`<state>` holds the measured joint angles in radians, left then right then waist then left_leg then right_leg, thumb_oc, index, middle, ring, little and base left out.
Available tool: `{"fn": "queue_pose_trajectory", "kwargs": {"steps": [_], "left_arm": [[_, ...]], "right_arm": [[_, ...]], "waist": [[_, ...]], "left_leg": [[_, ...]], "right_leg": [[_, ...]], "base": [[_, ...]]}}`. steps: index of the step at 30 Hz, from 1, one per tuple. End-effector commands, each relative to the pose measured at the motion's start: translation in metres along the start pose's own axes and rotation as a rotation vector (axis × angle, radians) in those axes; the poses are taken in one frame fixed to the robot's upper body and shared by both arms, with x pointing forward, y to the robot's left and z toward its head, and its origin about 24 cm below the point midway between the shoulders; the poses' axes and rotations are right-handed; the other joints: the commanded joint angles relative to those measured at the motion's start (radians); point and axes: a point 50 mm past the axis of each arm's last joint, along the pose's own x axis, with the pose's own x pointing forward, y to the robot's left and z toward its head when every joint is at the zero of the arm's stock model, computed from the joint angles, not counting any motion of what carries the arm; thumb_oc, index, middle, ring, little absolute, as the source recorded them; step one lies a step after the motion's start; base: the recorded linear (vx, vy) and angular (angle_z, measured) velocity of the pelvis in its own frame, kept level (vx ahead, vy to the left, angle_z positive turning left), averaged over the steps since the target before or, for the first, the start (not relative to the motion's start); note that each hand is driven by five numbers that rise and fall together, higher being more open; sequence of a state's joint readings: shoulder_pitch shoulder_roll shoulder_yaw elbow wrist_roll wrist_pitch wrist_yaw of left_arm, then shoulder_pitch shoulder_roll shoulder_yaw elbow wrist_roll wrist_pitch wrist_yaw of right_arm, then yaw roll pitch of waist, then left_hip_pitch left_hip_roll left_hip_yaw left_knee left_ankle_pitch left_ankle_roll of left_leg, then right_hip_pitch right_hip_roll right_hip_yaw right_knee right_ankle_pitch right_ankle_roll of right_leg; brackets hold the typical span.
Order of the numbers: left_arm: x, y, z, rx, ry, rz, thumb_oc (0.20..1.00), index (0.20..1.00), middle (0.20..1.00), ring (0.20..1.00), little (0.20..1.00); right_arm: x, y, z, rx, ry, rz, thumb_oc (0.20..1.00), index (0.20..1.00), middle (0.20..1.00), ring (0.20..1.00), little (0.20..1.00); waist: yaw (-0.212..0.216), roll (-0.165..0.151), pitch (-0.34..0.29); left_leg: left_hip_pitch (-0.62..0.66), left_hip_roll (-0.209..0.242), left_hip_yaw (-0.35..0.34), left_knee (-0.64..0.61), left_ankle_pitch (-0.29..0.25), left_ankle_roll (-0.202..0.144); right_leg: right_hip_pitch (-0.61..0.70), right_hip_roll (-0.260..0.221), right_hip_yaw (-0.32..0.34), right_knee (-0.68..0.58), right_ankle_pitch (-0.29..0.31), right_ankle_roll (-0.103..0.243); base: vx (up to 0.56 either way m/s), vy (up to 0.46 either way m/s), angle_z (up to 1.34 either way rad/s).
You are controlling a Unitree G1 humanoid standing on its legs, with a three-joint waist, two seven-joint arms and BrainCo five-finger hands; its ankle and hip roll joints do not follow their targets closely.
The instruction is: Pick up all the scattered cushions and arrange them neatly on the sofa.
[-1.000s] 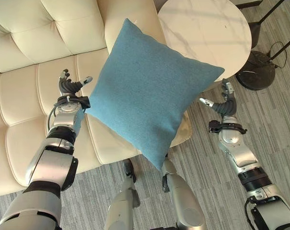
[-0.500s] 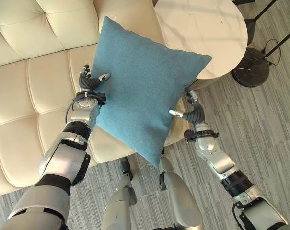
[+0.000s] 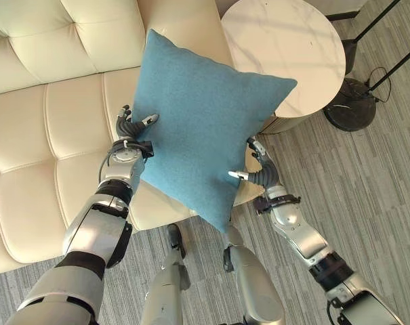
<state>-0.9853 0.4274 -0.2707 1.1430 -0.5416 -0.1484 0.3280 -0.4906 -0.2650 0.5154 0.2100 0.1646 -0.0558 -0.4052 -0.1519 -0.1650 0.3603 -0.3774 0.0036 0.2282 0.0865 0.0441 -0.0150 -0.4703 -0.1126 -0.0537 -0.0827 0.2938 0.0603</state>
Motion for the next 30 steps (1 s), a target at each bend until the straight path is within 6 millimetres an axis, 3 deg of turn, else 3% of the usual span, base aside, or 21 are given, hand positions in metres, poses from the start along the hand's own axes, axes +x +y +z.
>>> {"fn": "queue_pose_trajectory", "kwargs": {"steps": [1, 2, 5, 7, 8, 10, 11, 12, 14, 16, 19, 20, 21, 26, 30], "left_arm": [[-0.006, -0.026, -0.001, -0.065, 0.005, -0.072, 1.0, 1.0, 1.0, 1.0, 1.0], [-0.013, -0.045, -0.006, -0.141, 0.03, -0.117, 1.0, 1.0, 1.0, 1.0, 1.0], [-0.021, -0.062, -0.012, -0.211, 0.061, -0.161, 1.0, 1.0, 1.0, 1.0, 1.0], [-0.048, -0.108, -0.019, -0.356, 0.089, -0.327, 1.0, 1.0, 1.0, 1.0, 1.0], [-0.064, -0.126, -0.021, -0.404, 0.095, -0.419, 0.821, 0.821, 0.821, 0.821, 0.821], [-0.078, -0.138, -0.027, -0.454, 0.117, -0.494, 0.2, 0.2, 0.2, 0.2, 0.2], [-0.086, -0.143, -0.033, -0.484, 0.142, -0.529, 0.2, 0.2, 0.2, 0.2, 0.2], [-0.114, -0.163, -0.046, -0.55, 0.207, -0.653, 0.2, 0.2, 0.2, 0.2, 0.2], [-0.129, -0.171, -0.047, -0.52, 0.183, -0.73, 0.2, 0.2, 0.2, 0.2, 0.2], [-0.132, -0.173, -0.049, -0.504, 0.179, -0.743, 0.2, 0.2, 0.2, 0.2, 0.2], [-0.15, -0.185, -0.05, -0.464, 0.168, -0.82, 0.2, 0.2, 0.2, 0.2, 0.2], [-0.15, -0.185, -0.05, -0.463, 0.168, -0.82, 0.2, 0.2, 0.2, 0.2, 0.2], [-0.159, -0.191, -0.044, -0.481, 0.152, -0.867, 0.2, 0.2, 0.2, 0.2, 0.2], [-0.181, -0.206, -0.032, -0.52, 0.127, -0.97, 0.2, 0.2, 0.2, 0.2, 0.2], [-0.191, -0.205, -0.023, -0.55, 0.087, -1.022, 0.2, 0.2, 0.2, 0.2, 0.2]], "right_arm": [[0.012, 0.014, 0.034, 0.121, -0.144, 0.01, 1.0, 1.0, 1.0, 1.0, 1.0], [0.021, 0.027, 0.041, 0.141, -0.144, 0.041, 1.0, 1.0, 1.0, 1.0, 1.0], [0.026, 0.035, 0.044, 0.153, -0.131, 0.058, 1.0, 1.0, 1.0, 1.0, 1.0], [0.027, 0.049, 0.045, 0.186, -0.099, 0.112, 1.0, 1.0, 1.0, 1.0, 1.0], [0.024, 0.053, 0.044, 0.208, -0.089, 0.15, 1.0, 1.0, 1.0, 1.0, 1.0], [0.014, 0.058, 0.039, 0.268, -0.063, 0.215, 1.0, 1.0, 1.0, 1.0, 1.0], [0.008, 0.06, 0.036, 0.313, -0.046, 0.251, 1.0, 1.0, 1.0, 1.0, 1.0], [-0.018, 0.074, 0.005, 0.606, 0.145, 0.329, 1.0, 1.0, 1.0, 1.0, 1.0], [-0.03, 0.09, -0.008, 0.758, 0.254, 0.366, 1.0, 1.0, 1.0, 1.0, 1.0], [-0.032, 0.095, -0.011, 0.786, 0.28, 0.379, 0.831, 0.831, 0.831, 0.831, 0.831], [-0.035, 0.109, -0.01, 0.801, 0.314, 0.425, 0.432, 0.432, 0.432, 0.432, 0.432], [-0.035, 0.109, -0.01, 0.801, 0.314, 0.425, 0.432, 0.432, 0.432, 0.432, 0.432], [-0.034, 0.109, -0.009, 0.783, 0.305, 0.439, 0.2, 0.2, 0.2, 0.2, 0.2], [-0.033, 0.111, -0.006, 0.791, 0.294, 0.434, 0.2, 0.2, 0.2, 0.2, 0.2], [-0.032, 0.11, 0.011, 0.843, 0.214, 0.454, 0.2, 0.2, 0.2, 0.2, 0.2]], "waist": [[0.022, 0.045, 0.028], [0.034, 0.041, 0.032], [0.04, 0.042, 0.037], [0.049, 0.046, 0.047], [0.053, 0.048, 0.051], [0.056, 0.048, 0.053], [0.056, 0.048, 0.054], [0.063, 0.054, 0.06], [0.071, 0.059, 0.066], [0.074, 0.062, 0.068], [0.088, 0.069, 0.078], [0.088, 0.069, 0.078], [0.094, 0.07, 0.084], [0.102, 0.07, 0.089], [0.107, 0.071, 0.082]], "left_leg": [[-0.022, 0.028, -0.067, -0.042, -0.015, -0.037], [-0.021, 0.03, -0.068, -0.043, -0.012, -0.039], [-0.021, 0.032, -0.071, -0.044, -0.009, -0.041], [-0.022, 0.03, -0.076, -0.041, -0.006, -0.043], [-0.019, 0.028, -0.08, -0.041, -0.004, -0.043], [-0.015, 0.029, -0.083, -0.043, -0.003, -0.044], [-0.014, 0.028, -0.085, -0.043, -0.002, -0.044], [-0.001, 0.028, -0.091, -0.048, -0.001, -0.045], [0.008, 0.028, -0.095, -0.048, -0.001, -0.046], [0.011, 0.027, -0.095, -0.049, -0.001, -0.047], [0.017, 0.027, -0.097, -0.054, 0.004, -0.048], [0.017, 0.027, -0.097, -0.054, 0.004, -0.048], [0.018, 0.028, -0.099, -0.057, 0.007, -0.049], [0.024, 0.03, -0.108, -0.063, 0.011, -0.048], [0.039, 0.031, -0.113, -0.068, 0.01, -0.044]], "right_leg": [[0.065, -0.057, -0.038, 0.035, -0.132, 0.1], [0.066, -0.057, -0.044, 0.035, -0.132, 0.097], [0.067, -0.058, -0.048, 0.037, -0.134, 0.094], [0.072, -0.059, -0.054, 0.041, -0.138, 0.089], [0.075, -0.06, -0.057, 0.042, -0.14, 0.088], [0.079, -0.059, -0.058, 0.044, -0.142, 0.086], [0.082, -0.059, -0.059, 0.044, -0.143, 0.085], [0.095, -0.06, -0.058, 0.043, -0.15, 0.083], [0.104, -0.06, -0.057, 0.044, -0.151, 0.08], [0.104, -0.06, -0.055, 0.044, -0.151, 0.078], [0.107, -0.06, -0.058, 0.045, -0.152, 0.075], [0.107, -0.06, -0.058, 0.045, -0.152, 0.075], [0.108, -0.06, -0.058, 0.045, -0.151, 0.073], [0.117, -0.058, -0.065, 0.044, -0.155, 0.072], [0.129, -0.057, -0.068, 0.048, -0.161, 0.073]], "base": [[0.0, -0.039, 0.03], [0.0, 0.0, 0.0], [0.0, -0.017, -0.03], [0.01, -0.047, -0.01], [0.01, -0.035, 0.01], [0.01, -0.034, 0.08], [0.0, -0.067, 0.15], [0.0, -0.064, 0.14], [-0.01, -0.045, 0.1], [-0.02, -0.017, 0.06], [-0.03, -0.031, -0.09], [-0.05, -0.043, 0.07], [-0.04, -0.036, 0.15], [-0.05, -0.035, 0.13], [-0.04, -0.021, 0.05]]}}
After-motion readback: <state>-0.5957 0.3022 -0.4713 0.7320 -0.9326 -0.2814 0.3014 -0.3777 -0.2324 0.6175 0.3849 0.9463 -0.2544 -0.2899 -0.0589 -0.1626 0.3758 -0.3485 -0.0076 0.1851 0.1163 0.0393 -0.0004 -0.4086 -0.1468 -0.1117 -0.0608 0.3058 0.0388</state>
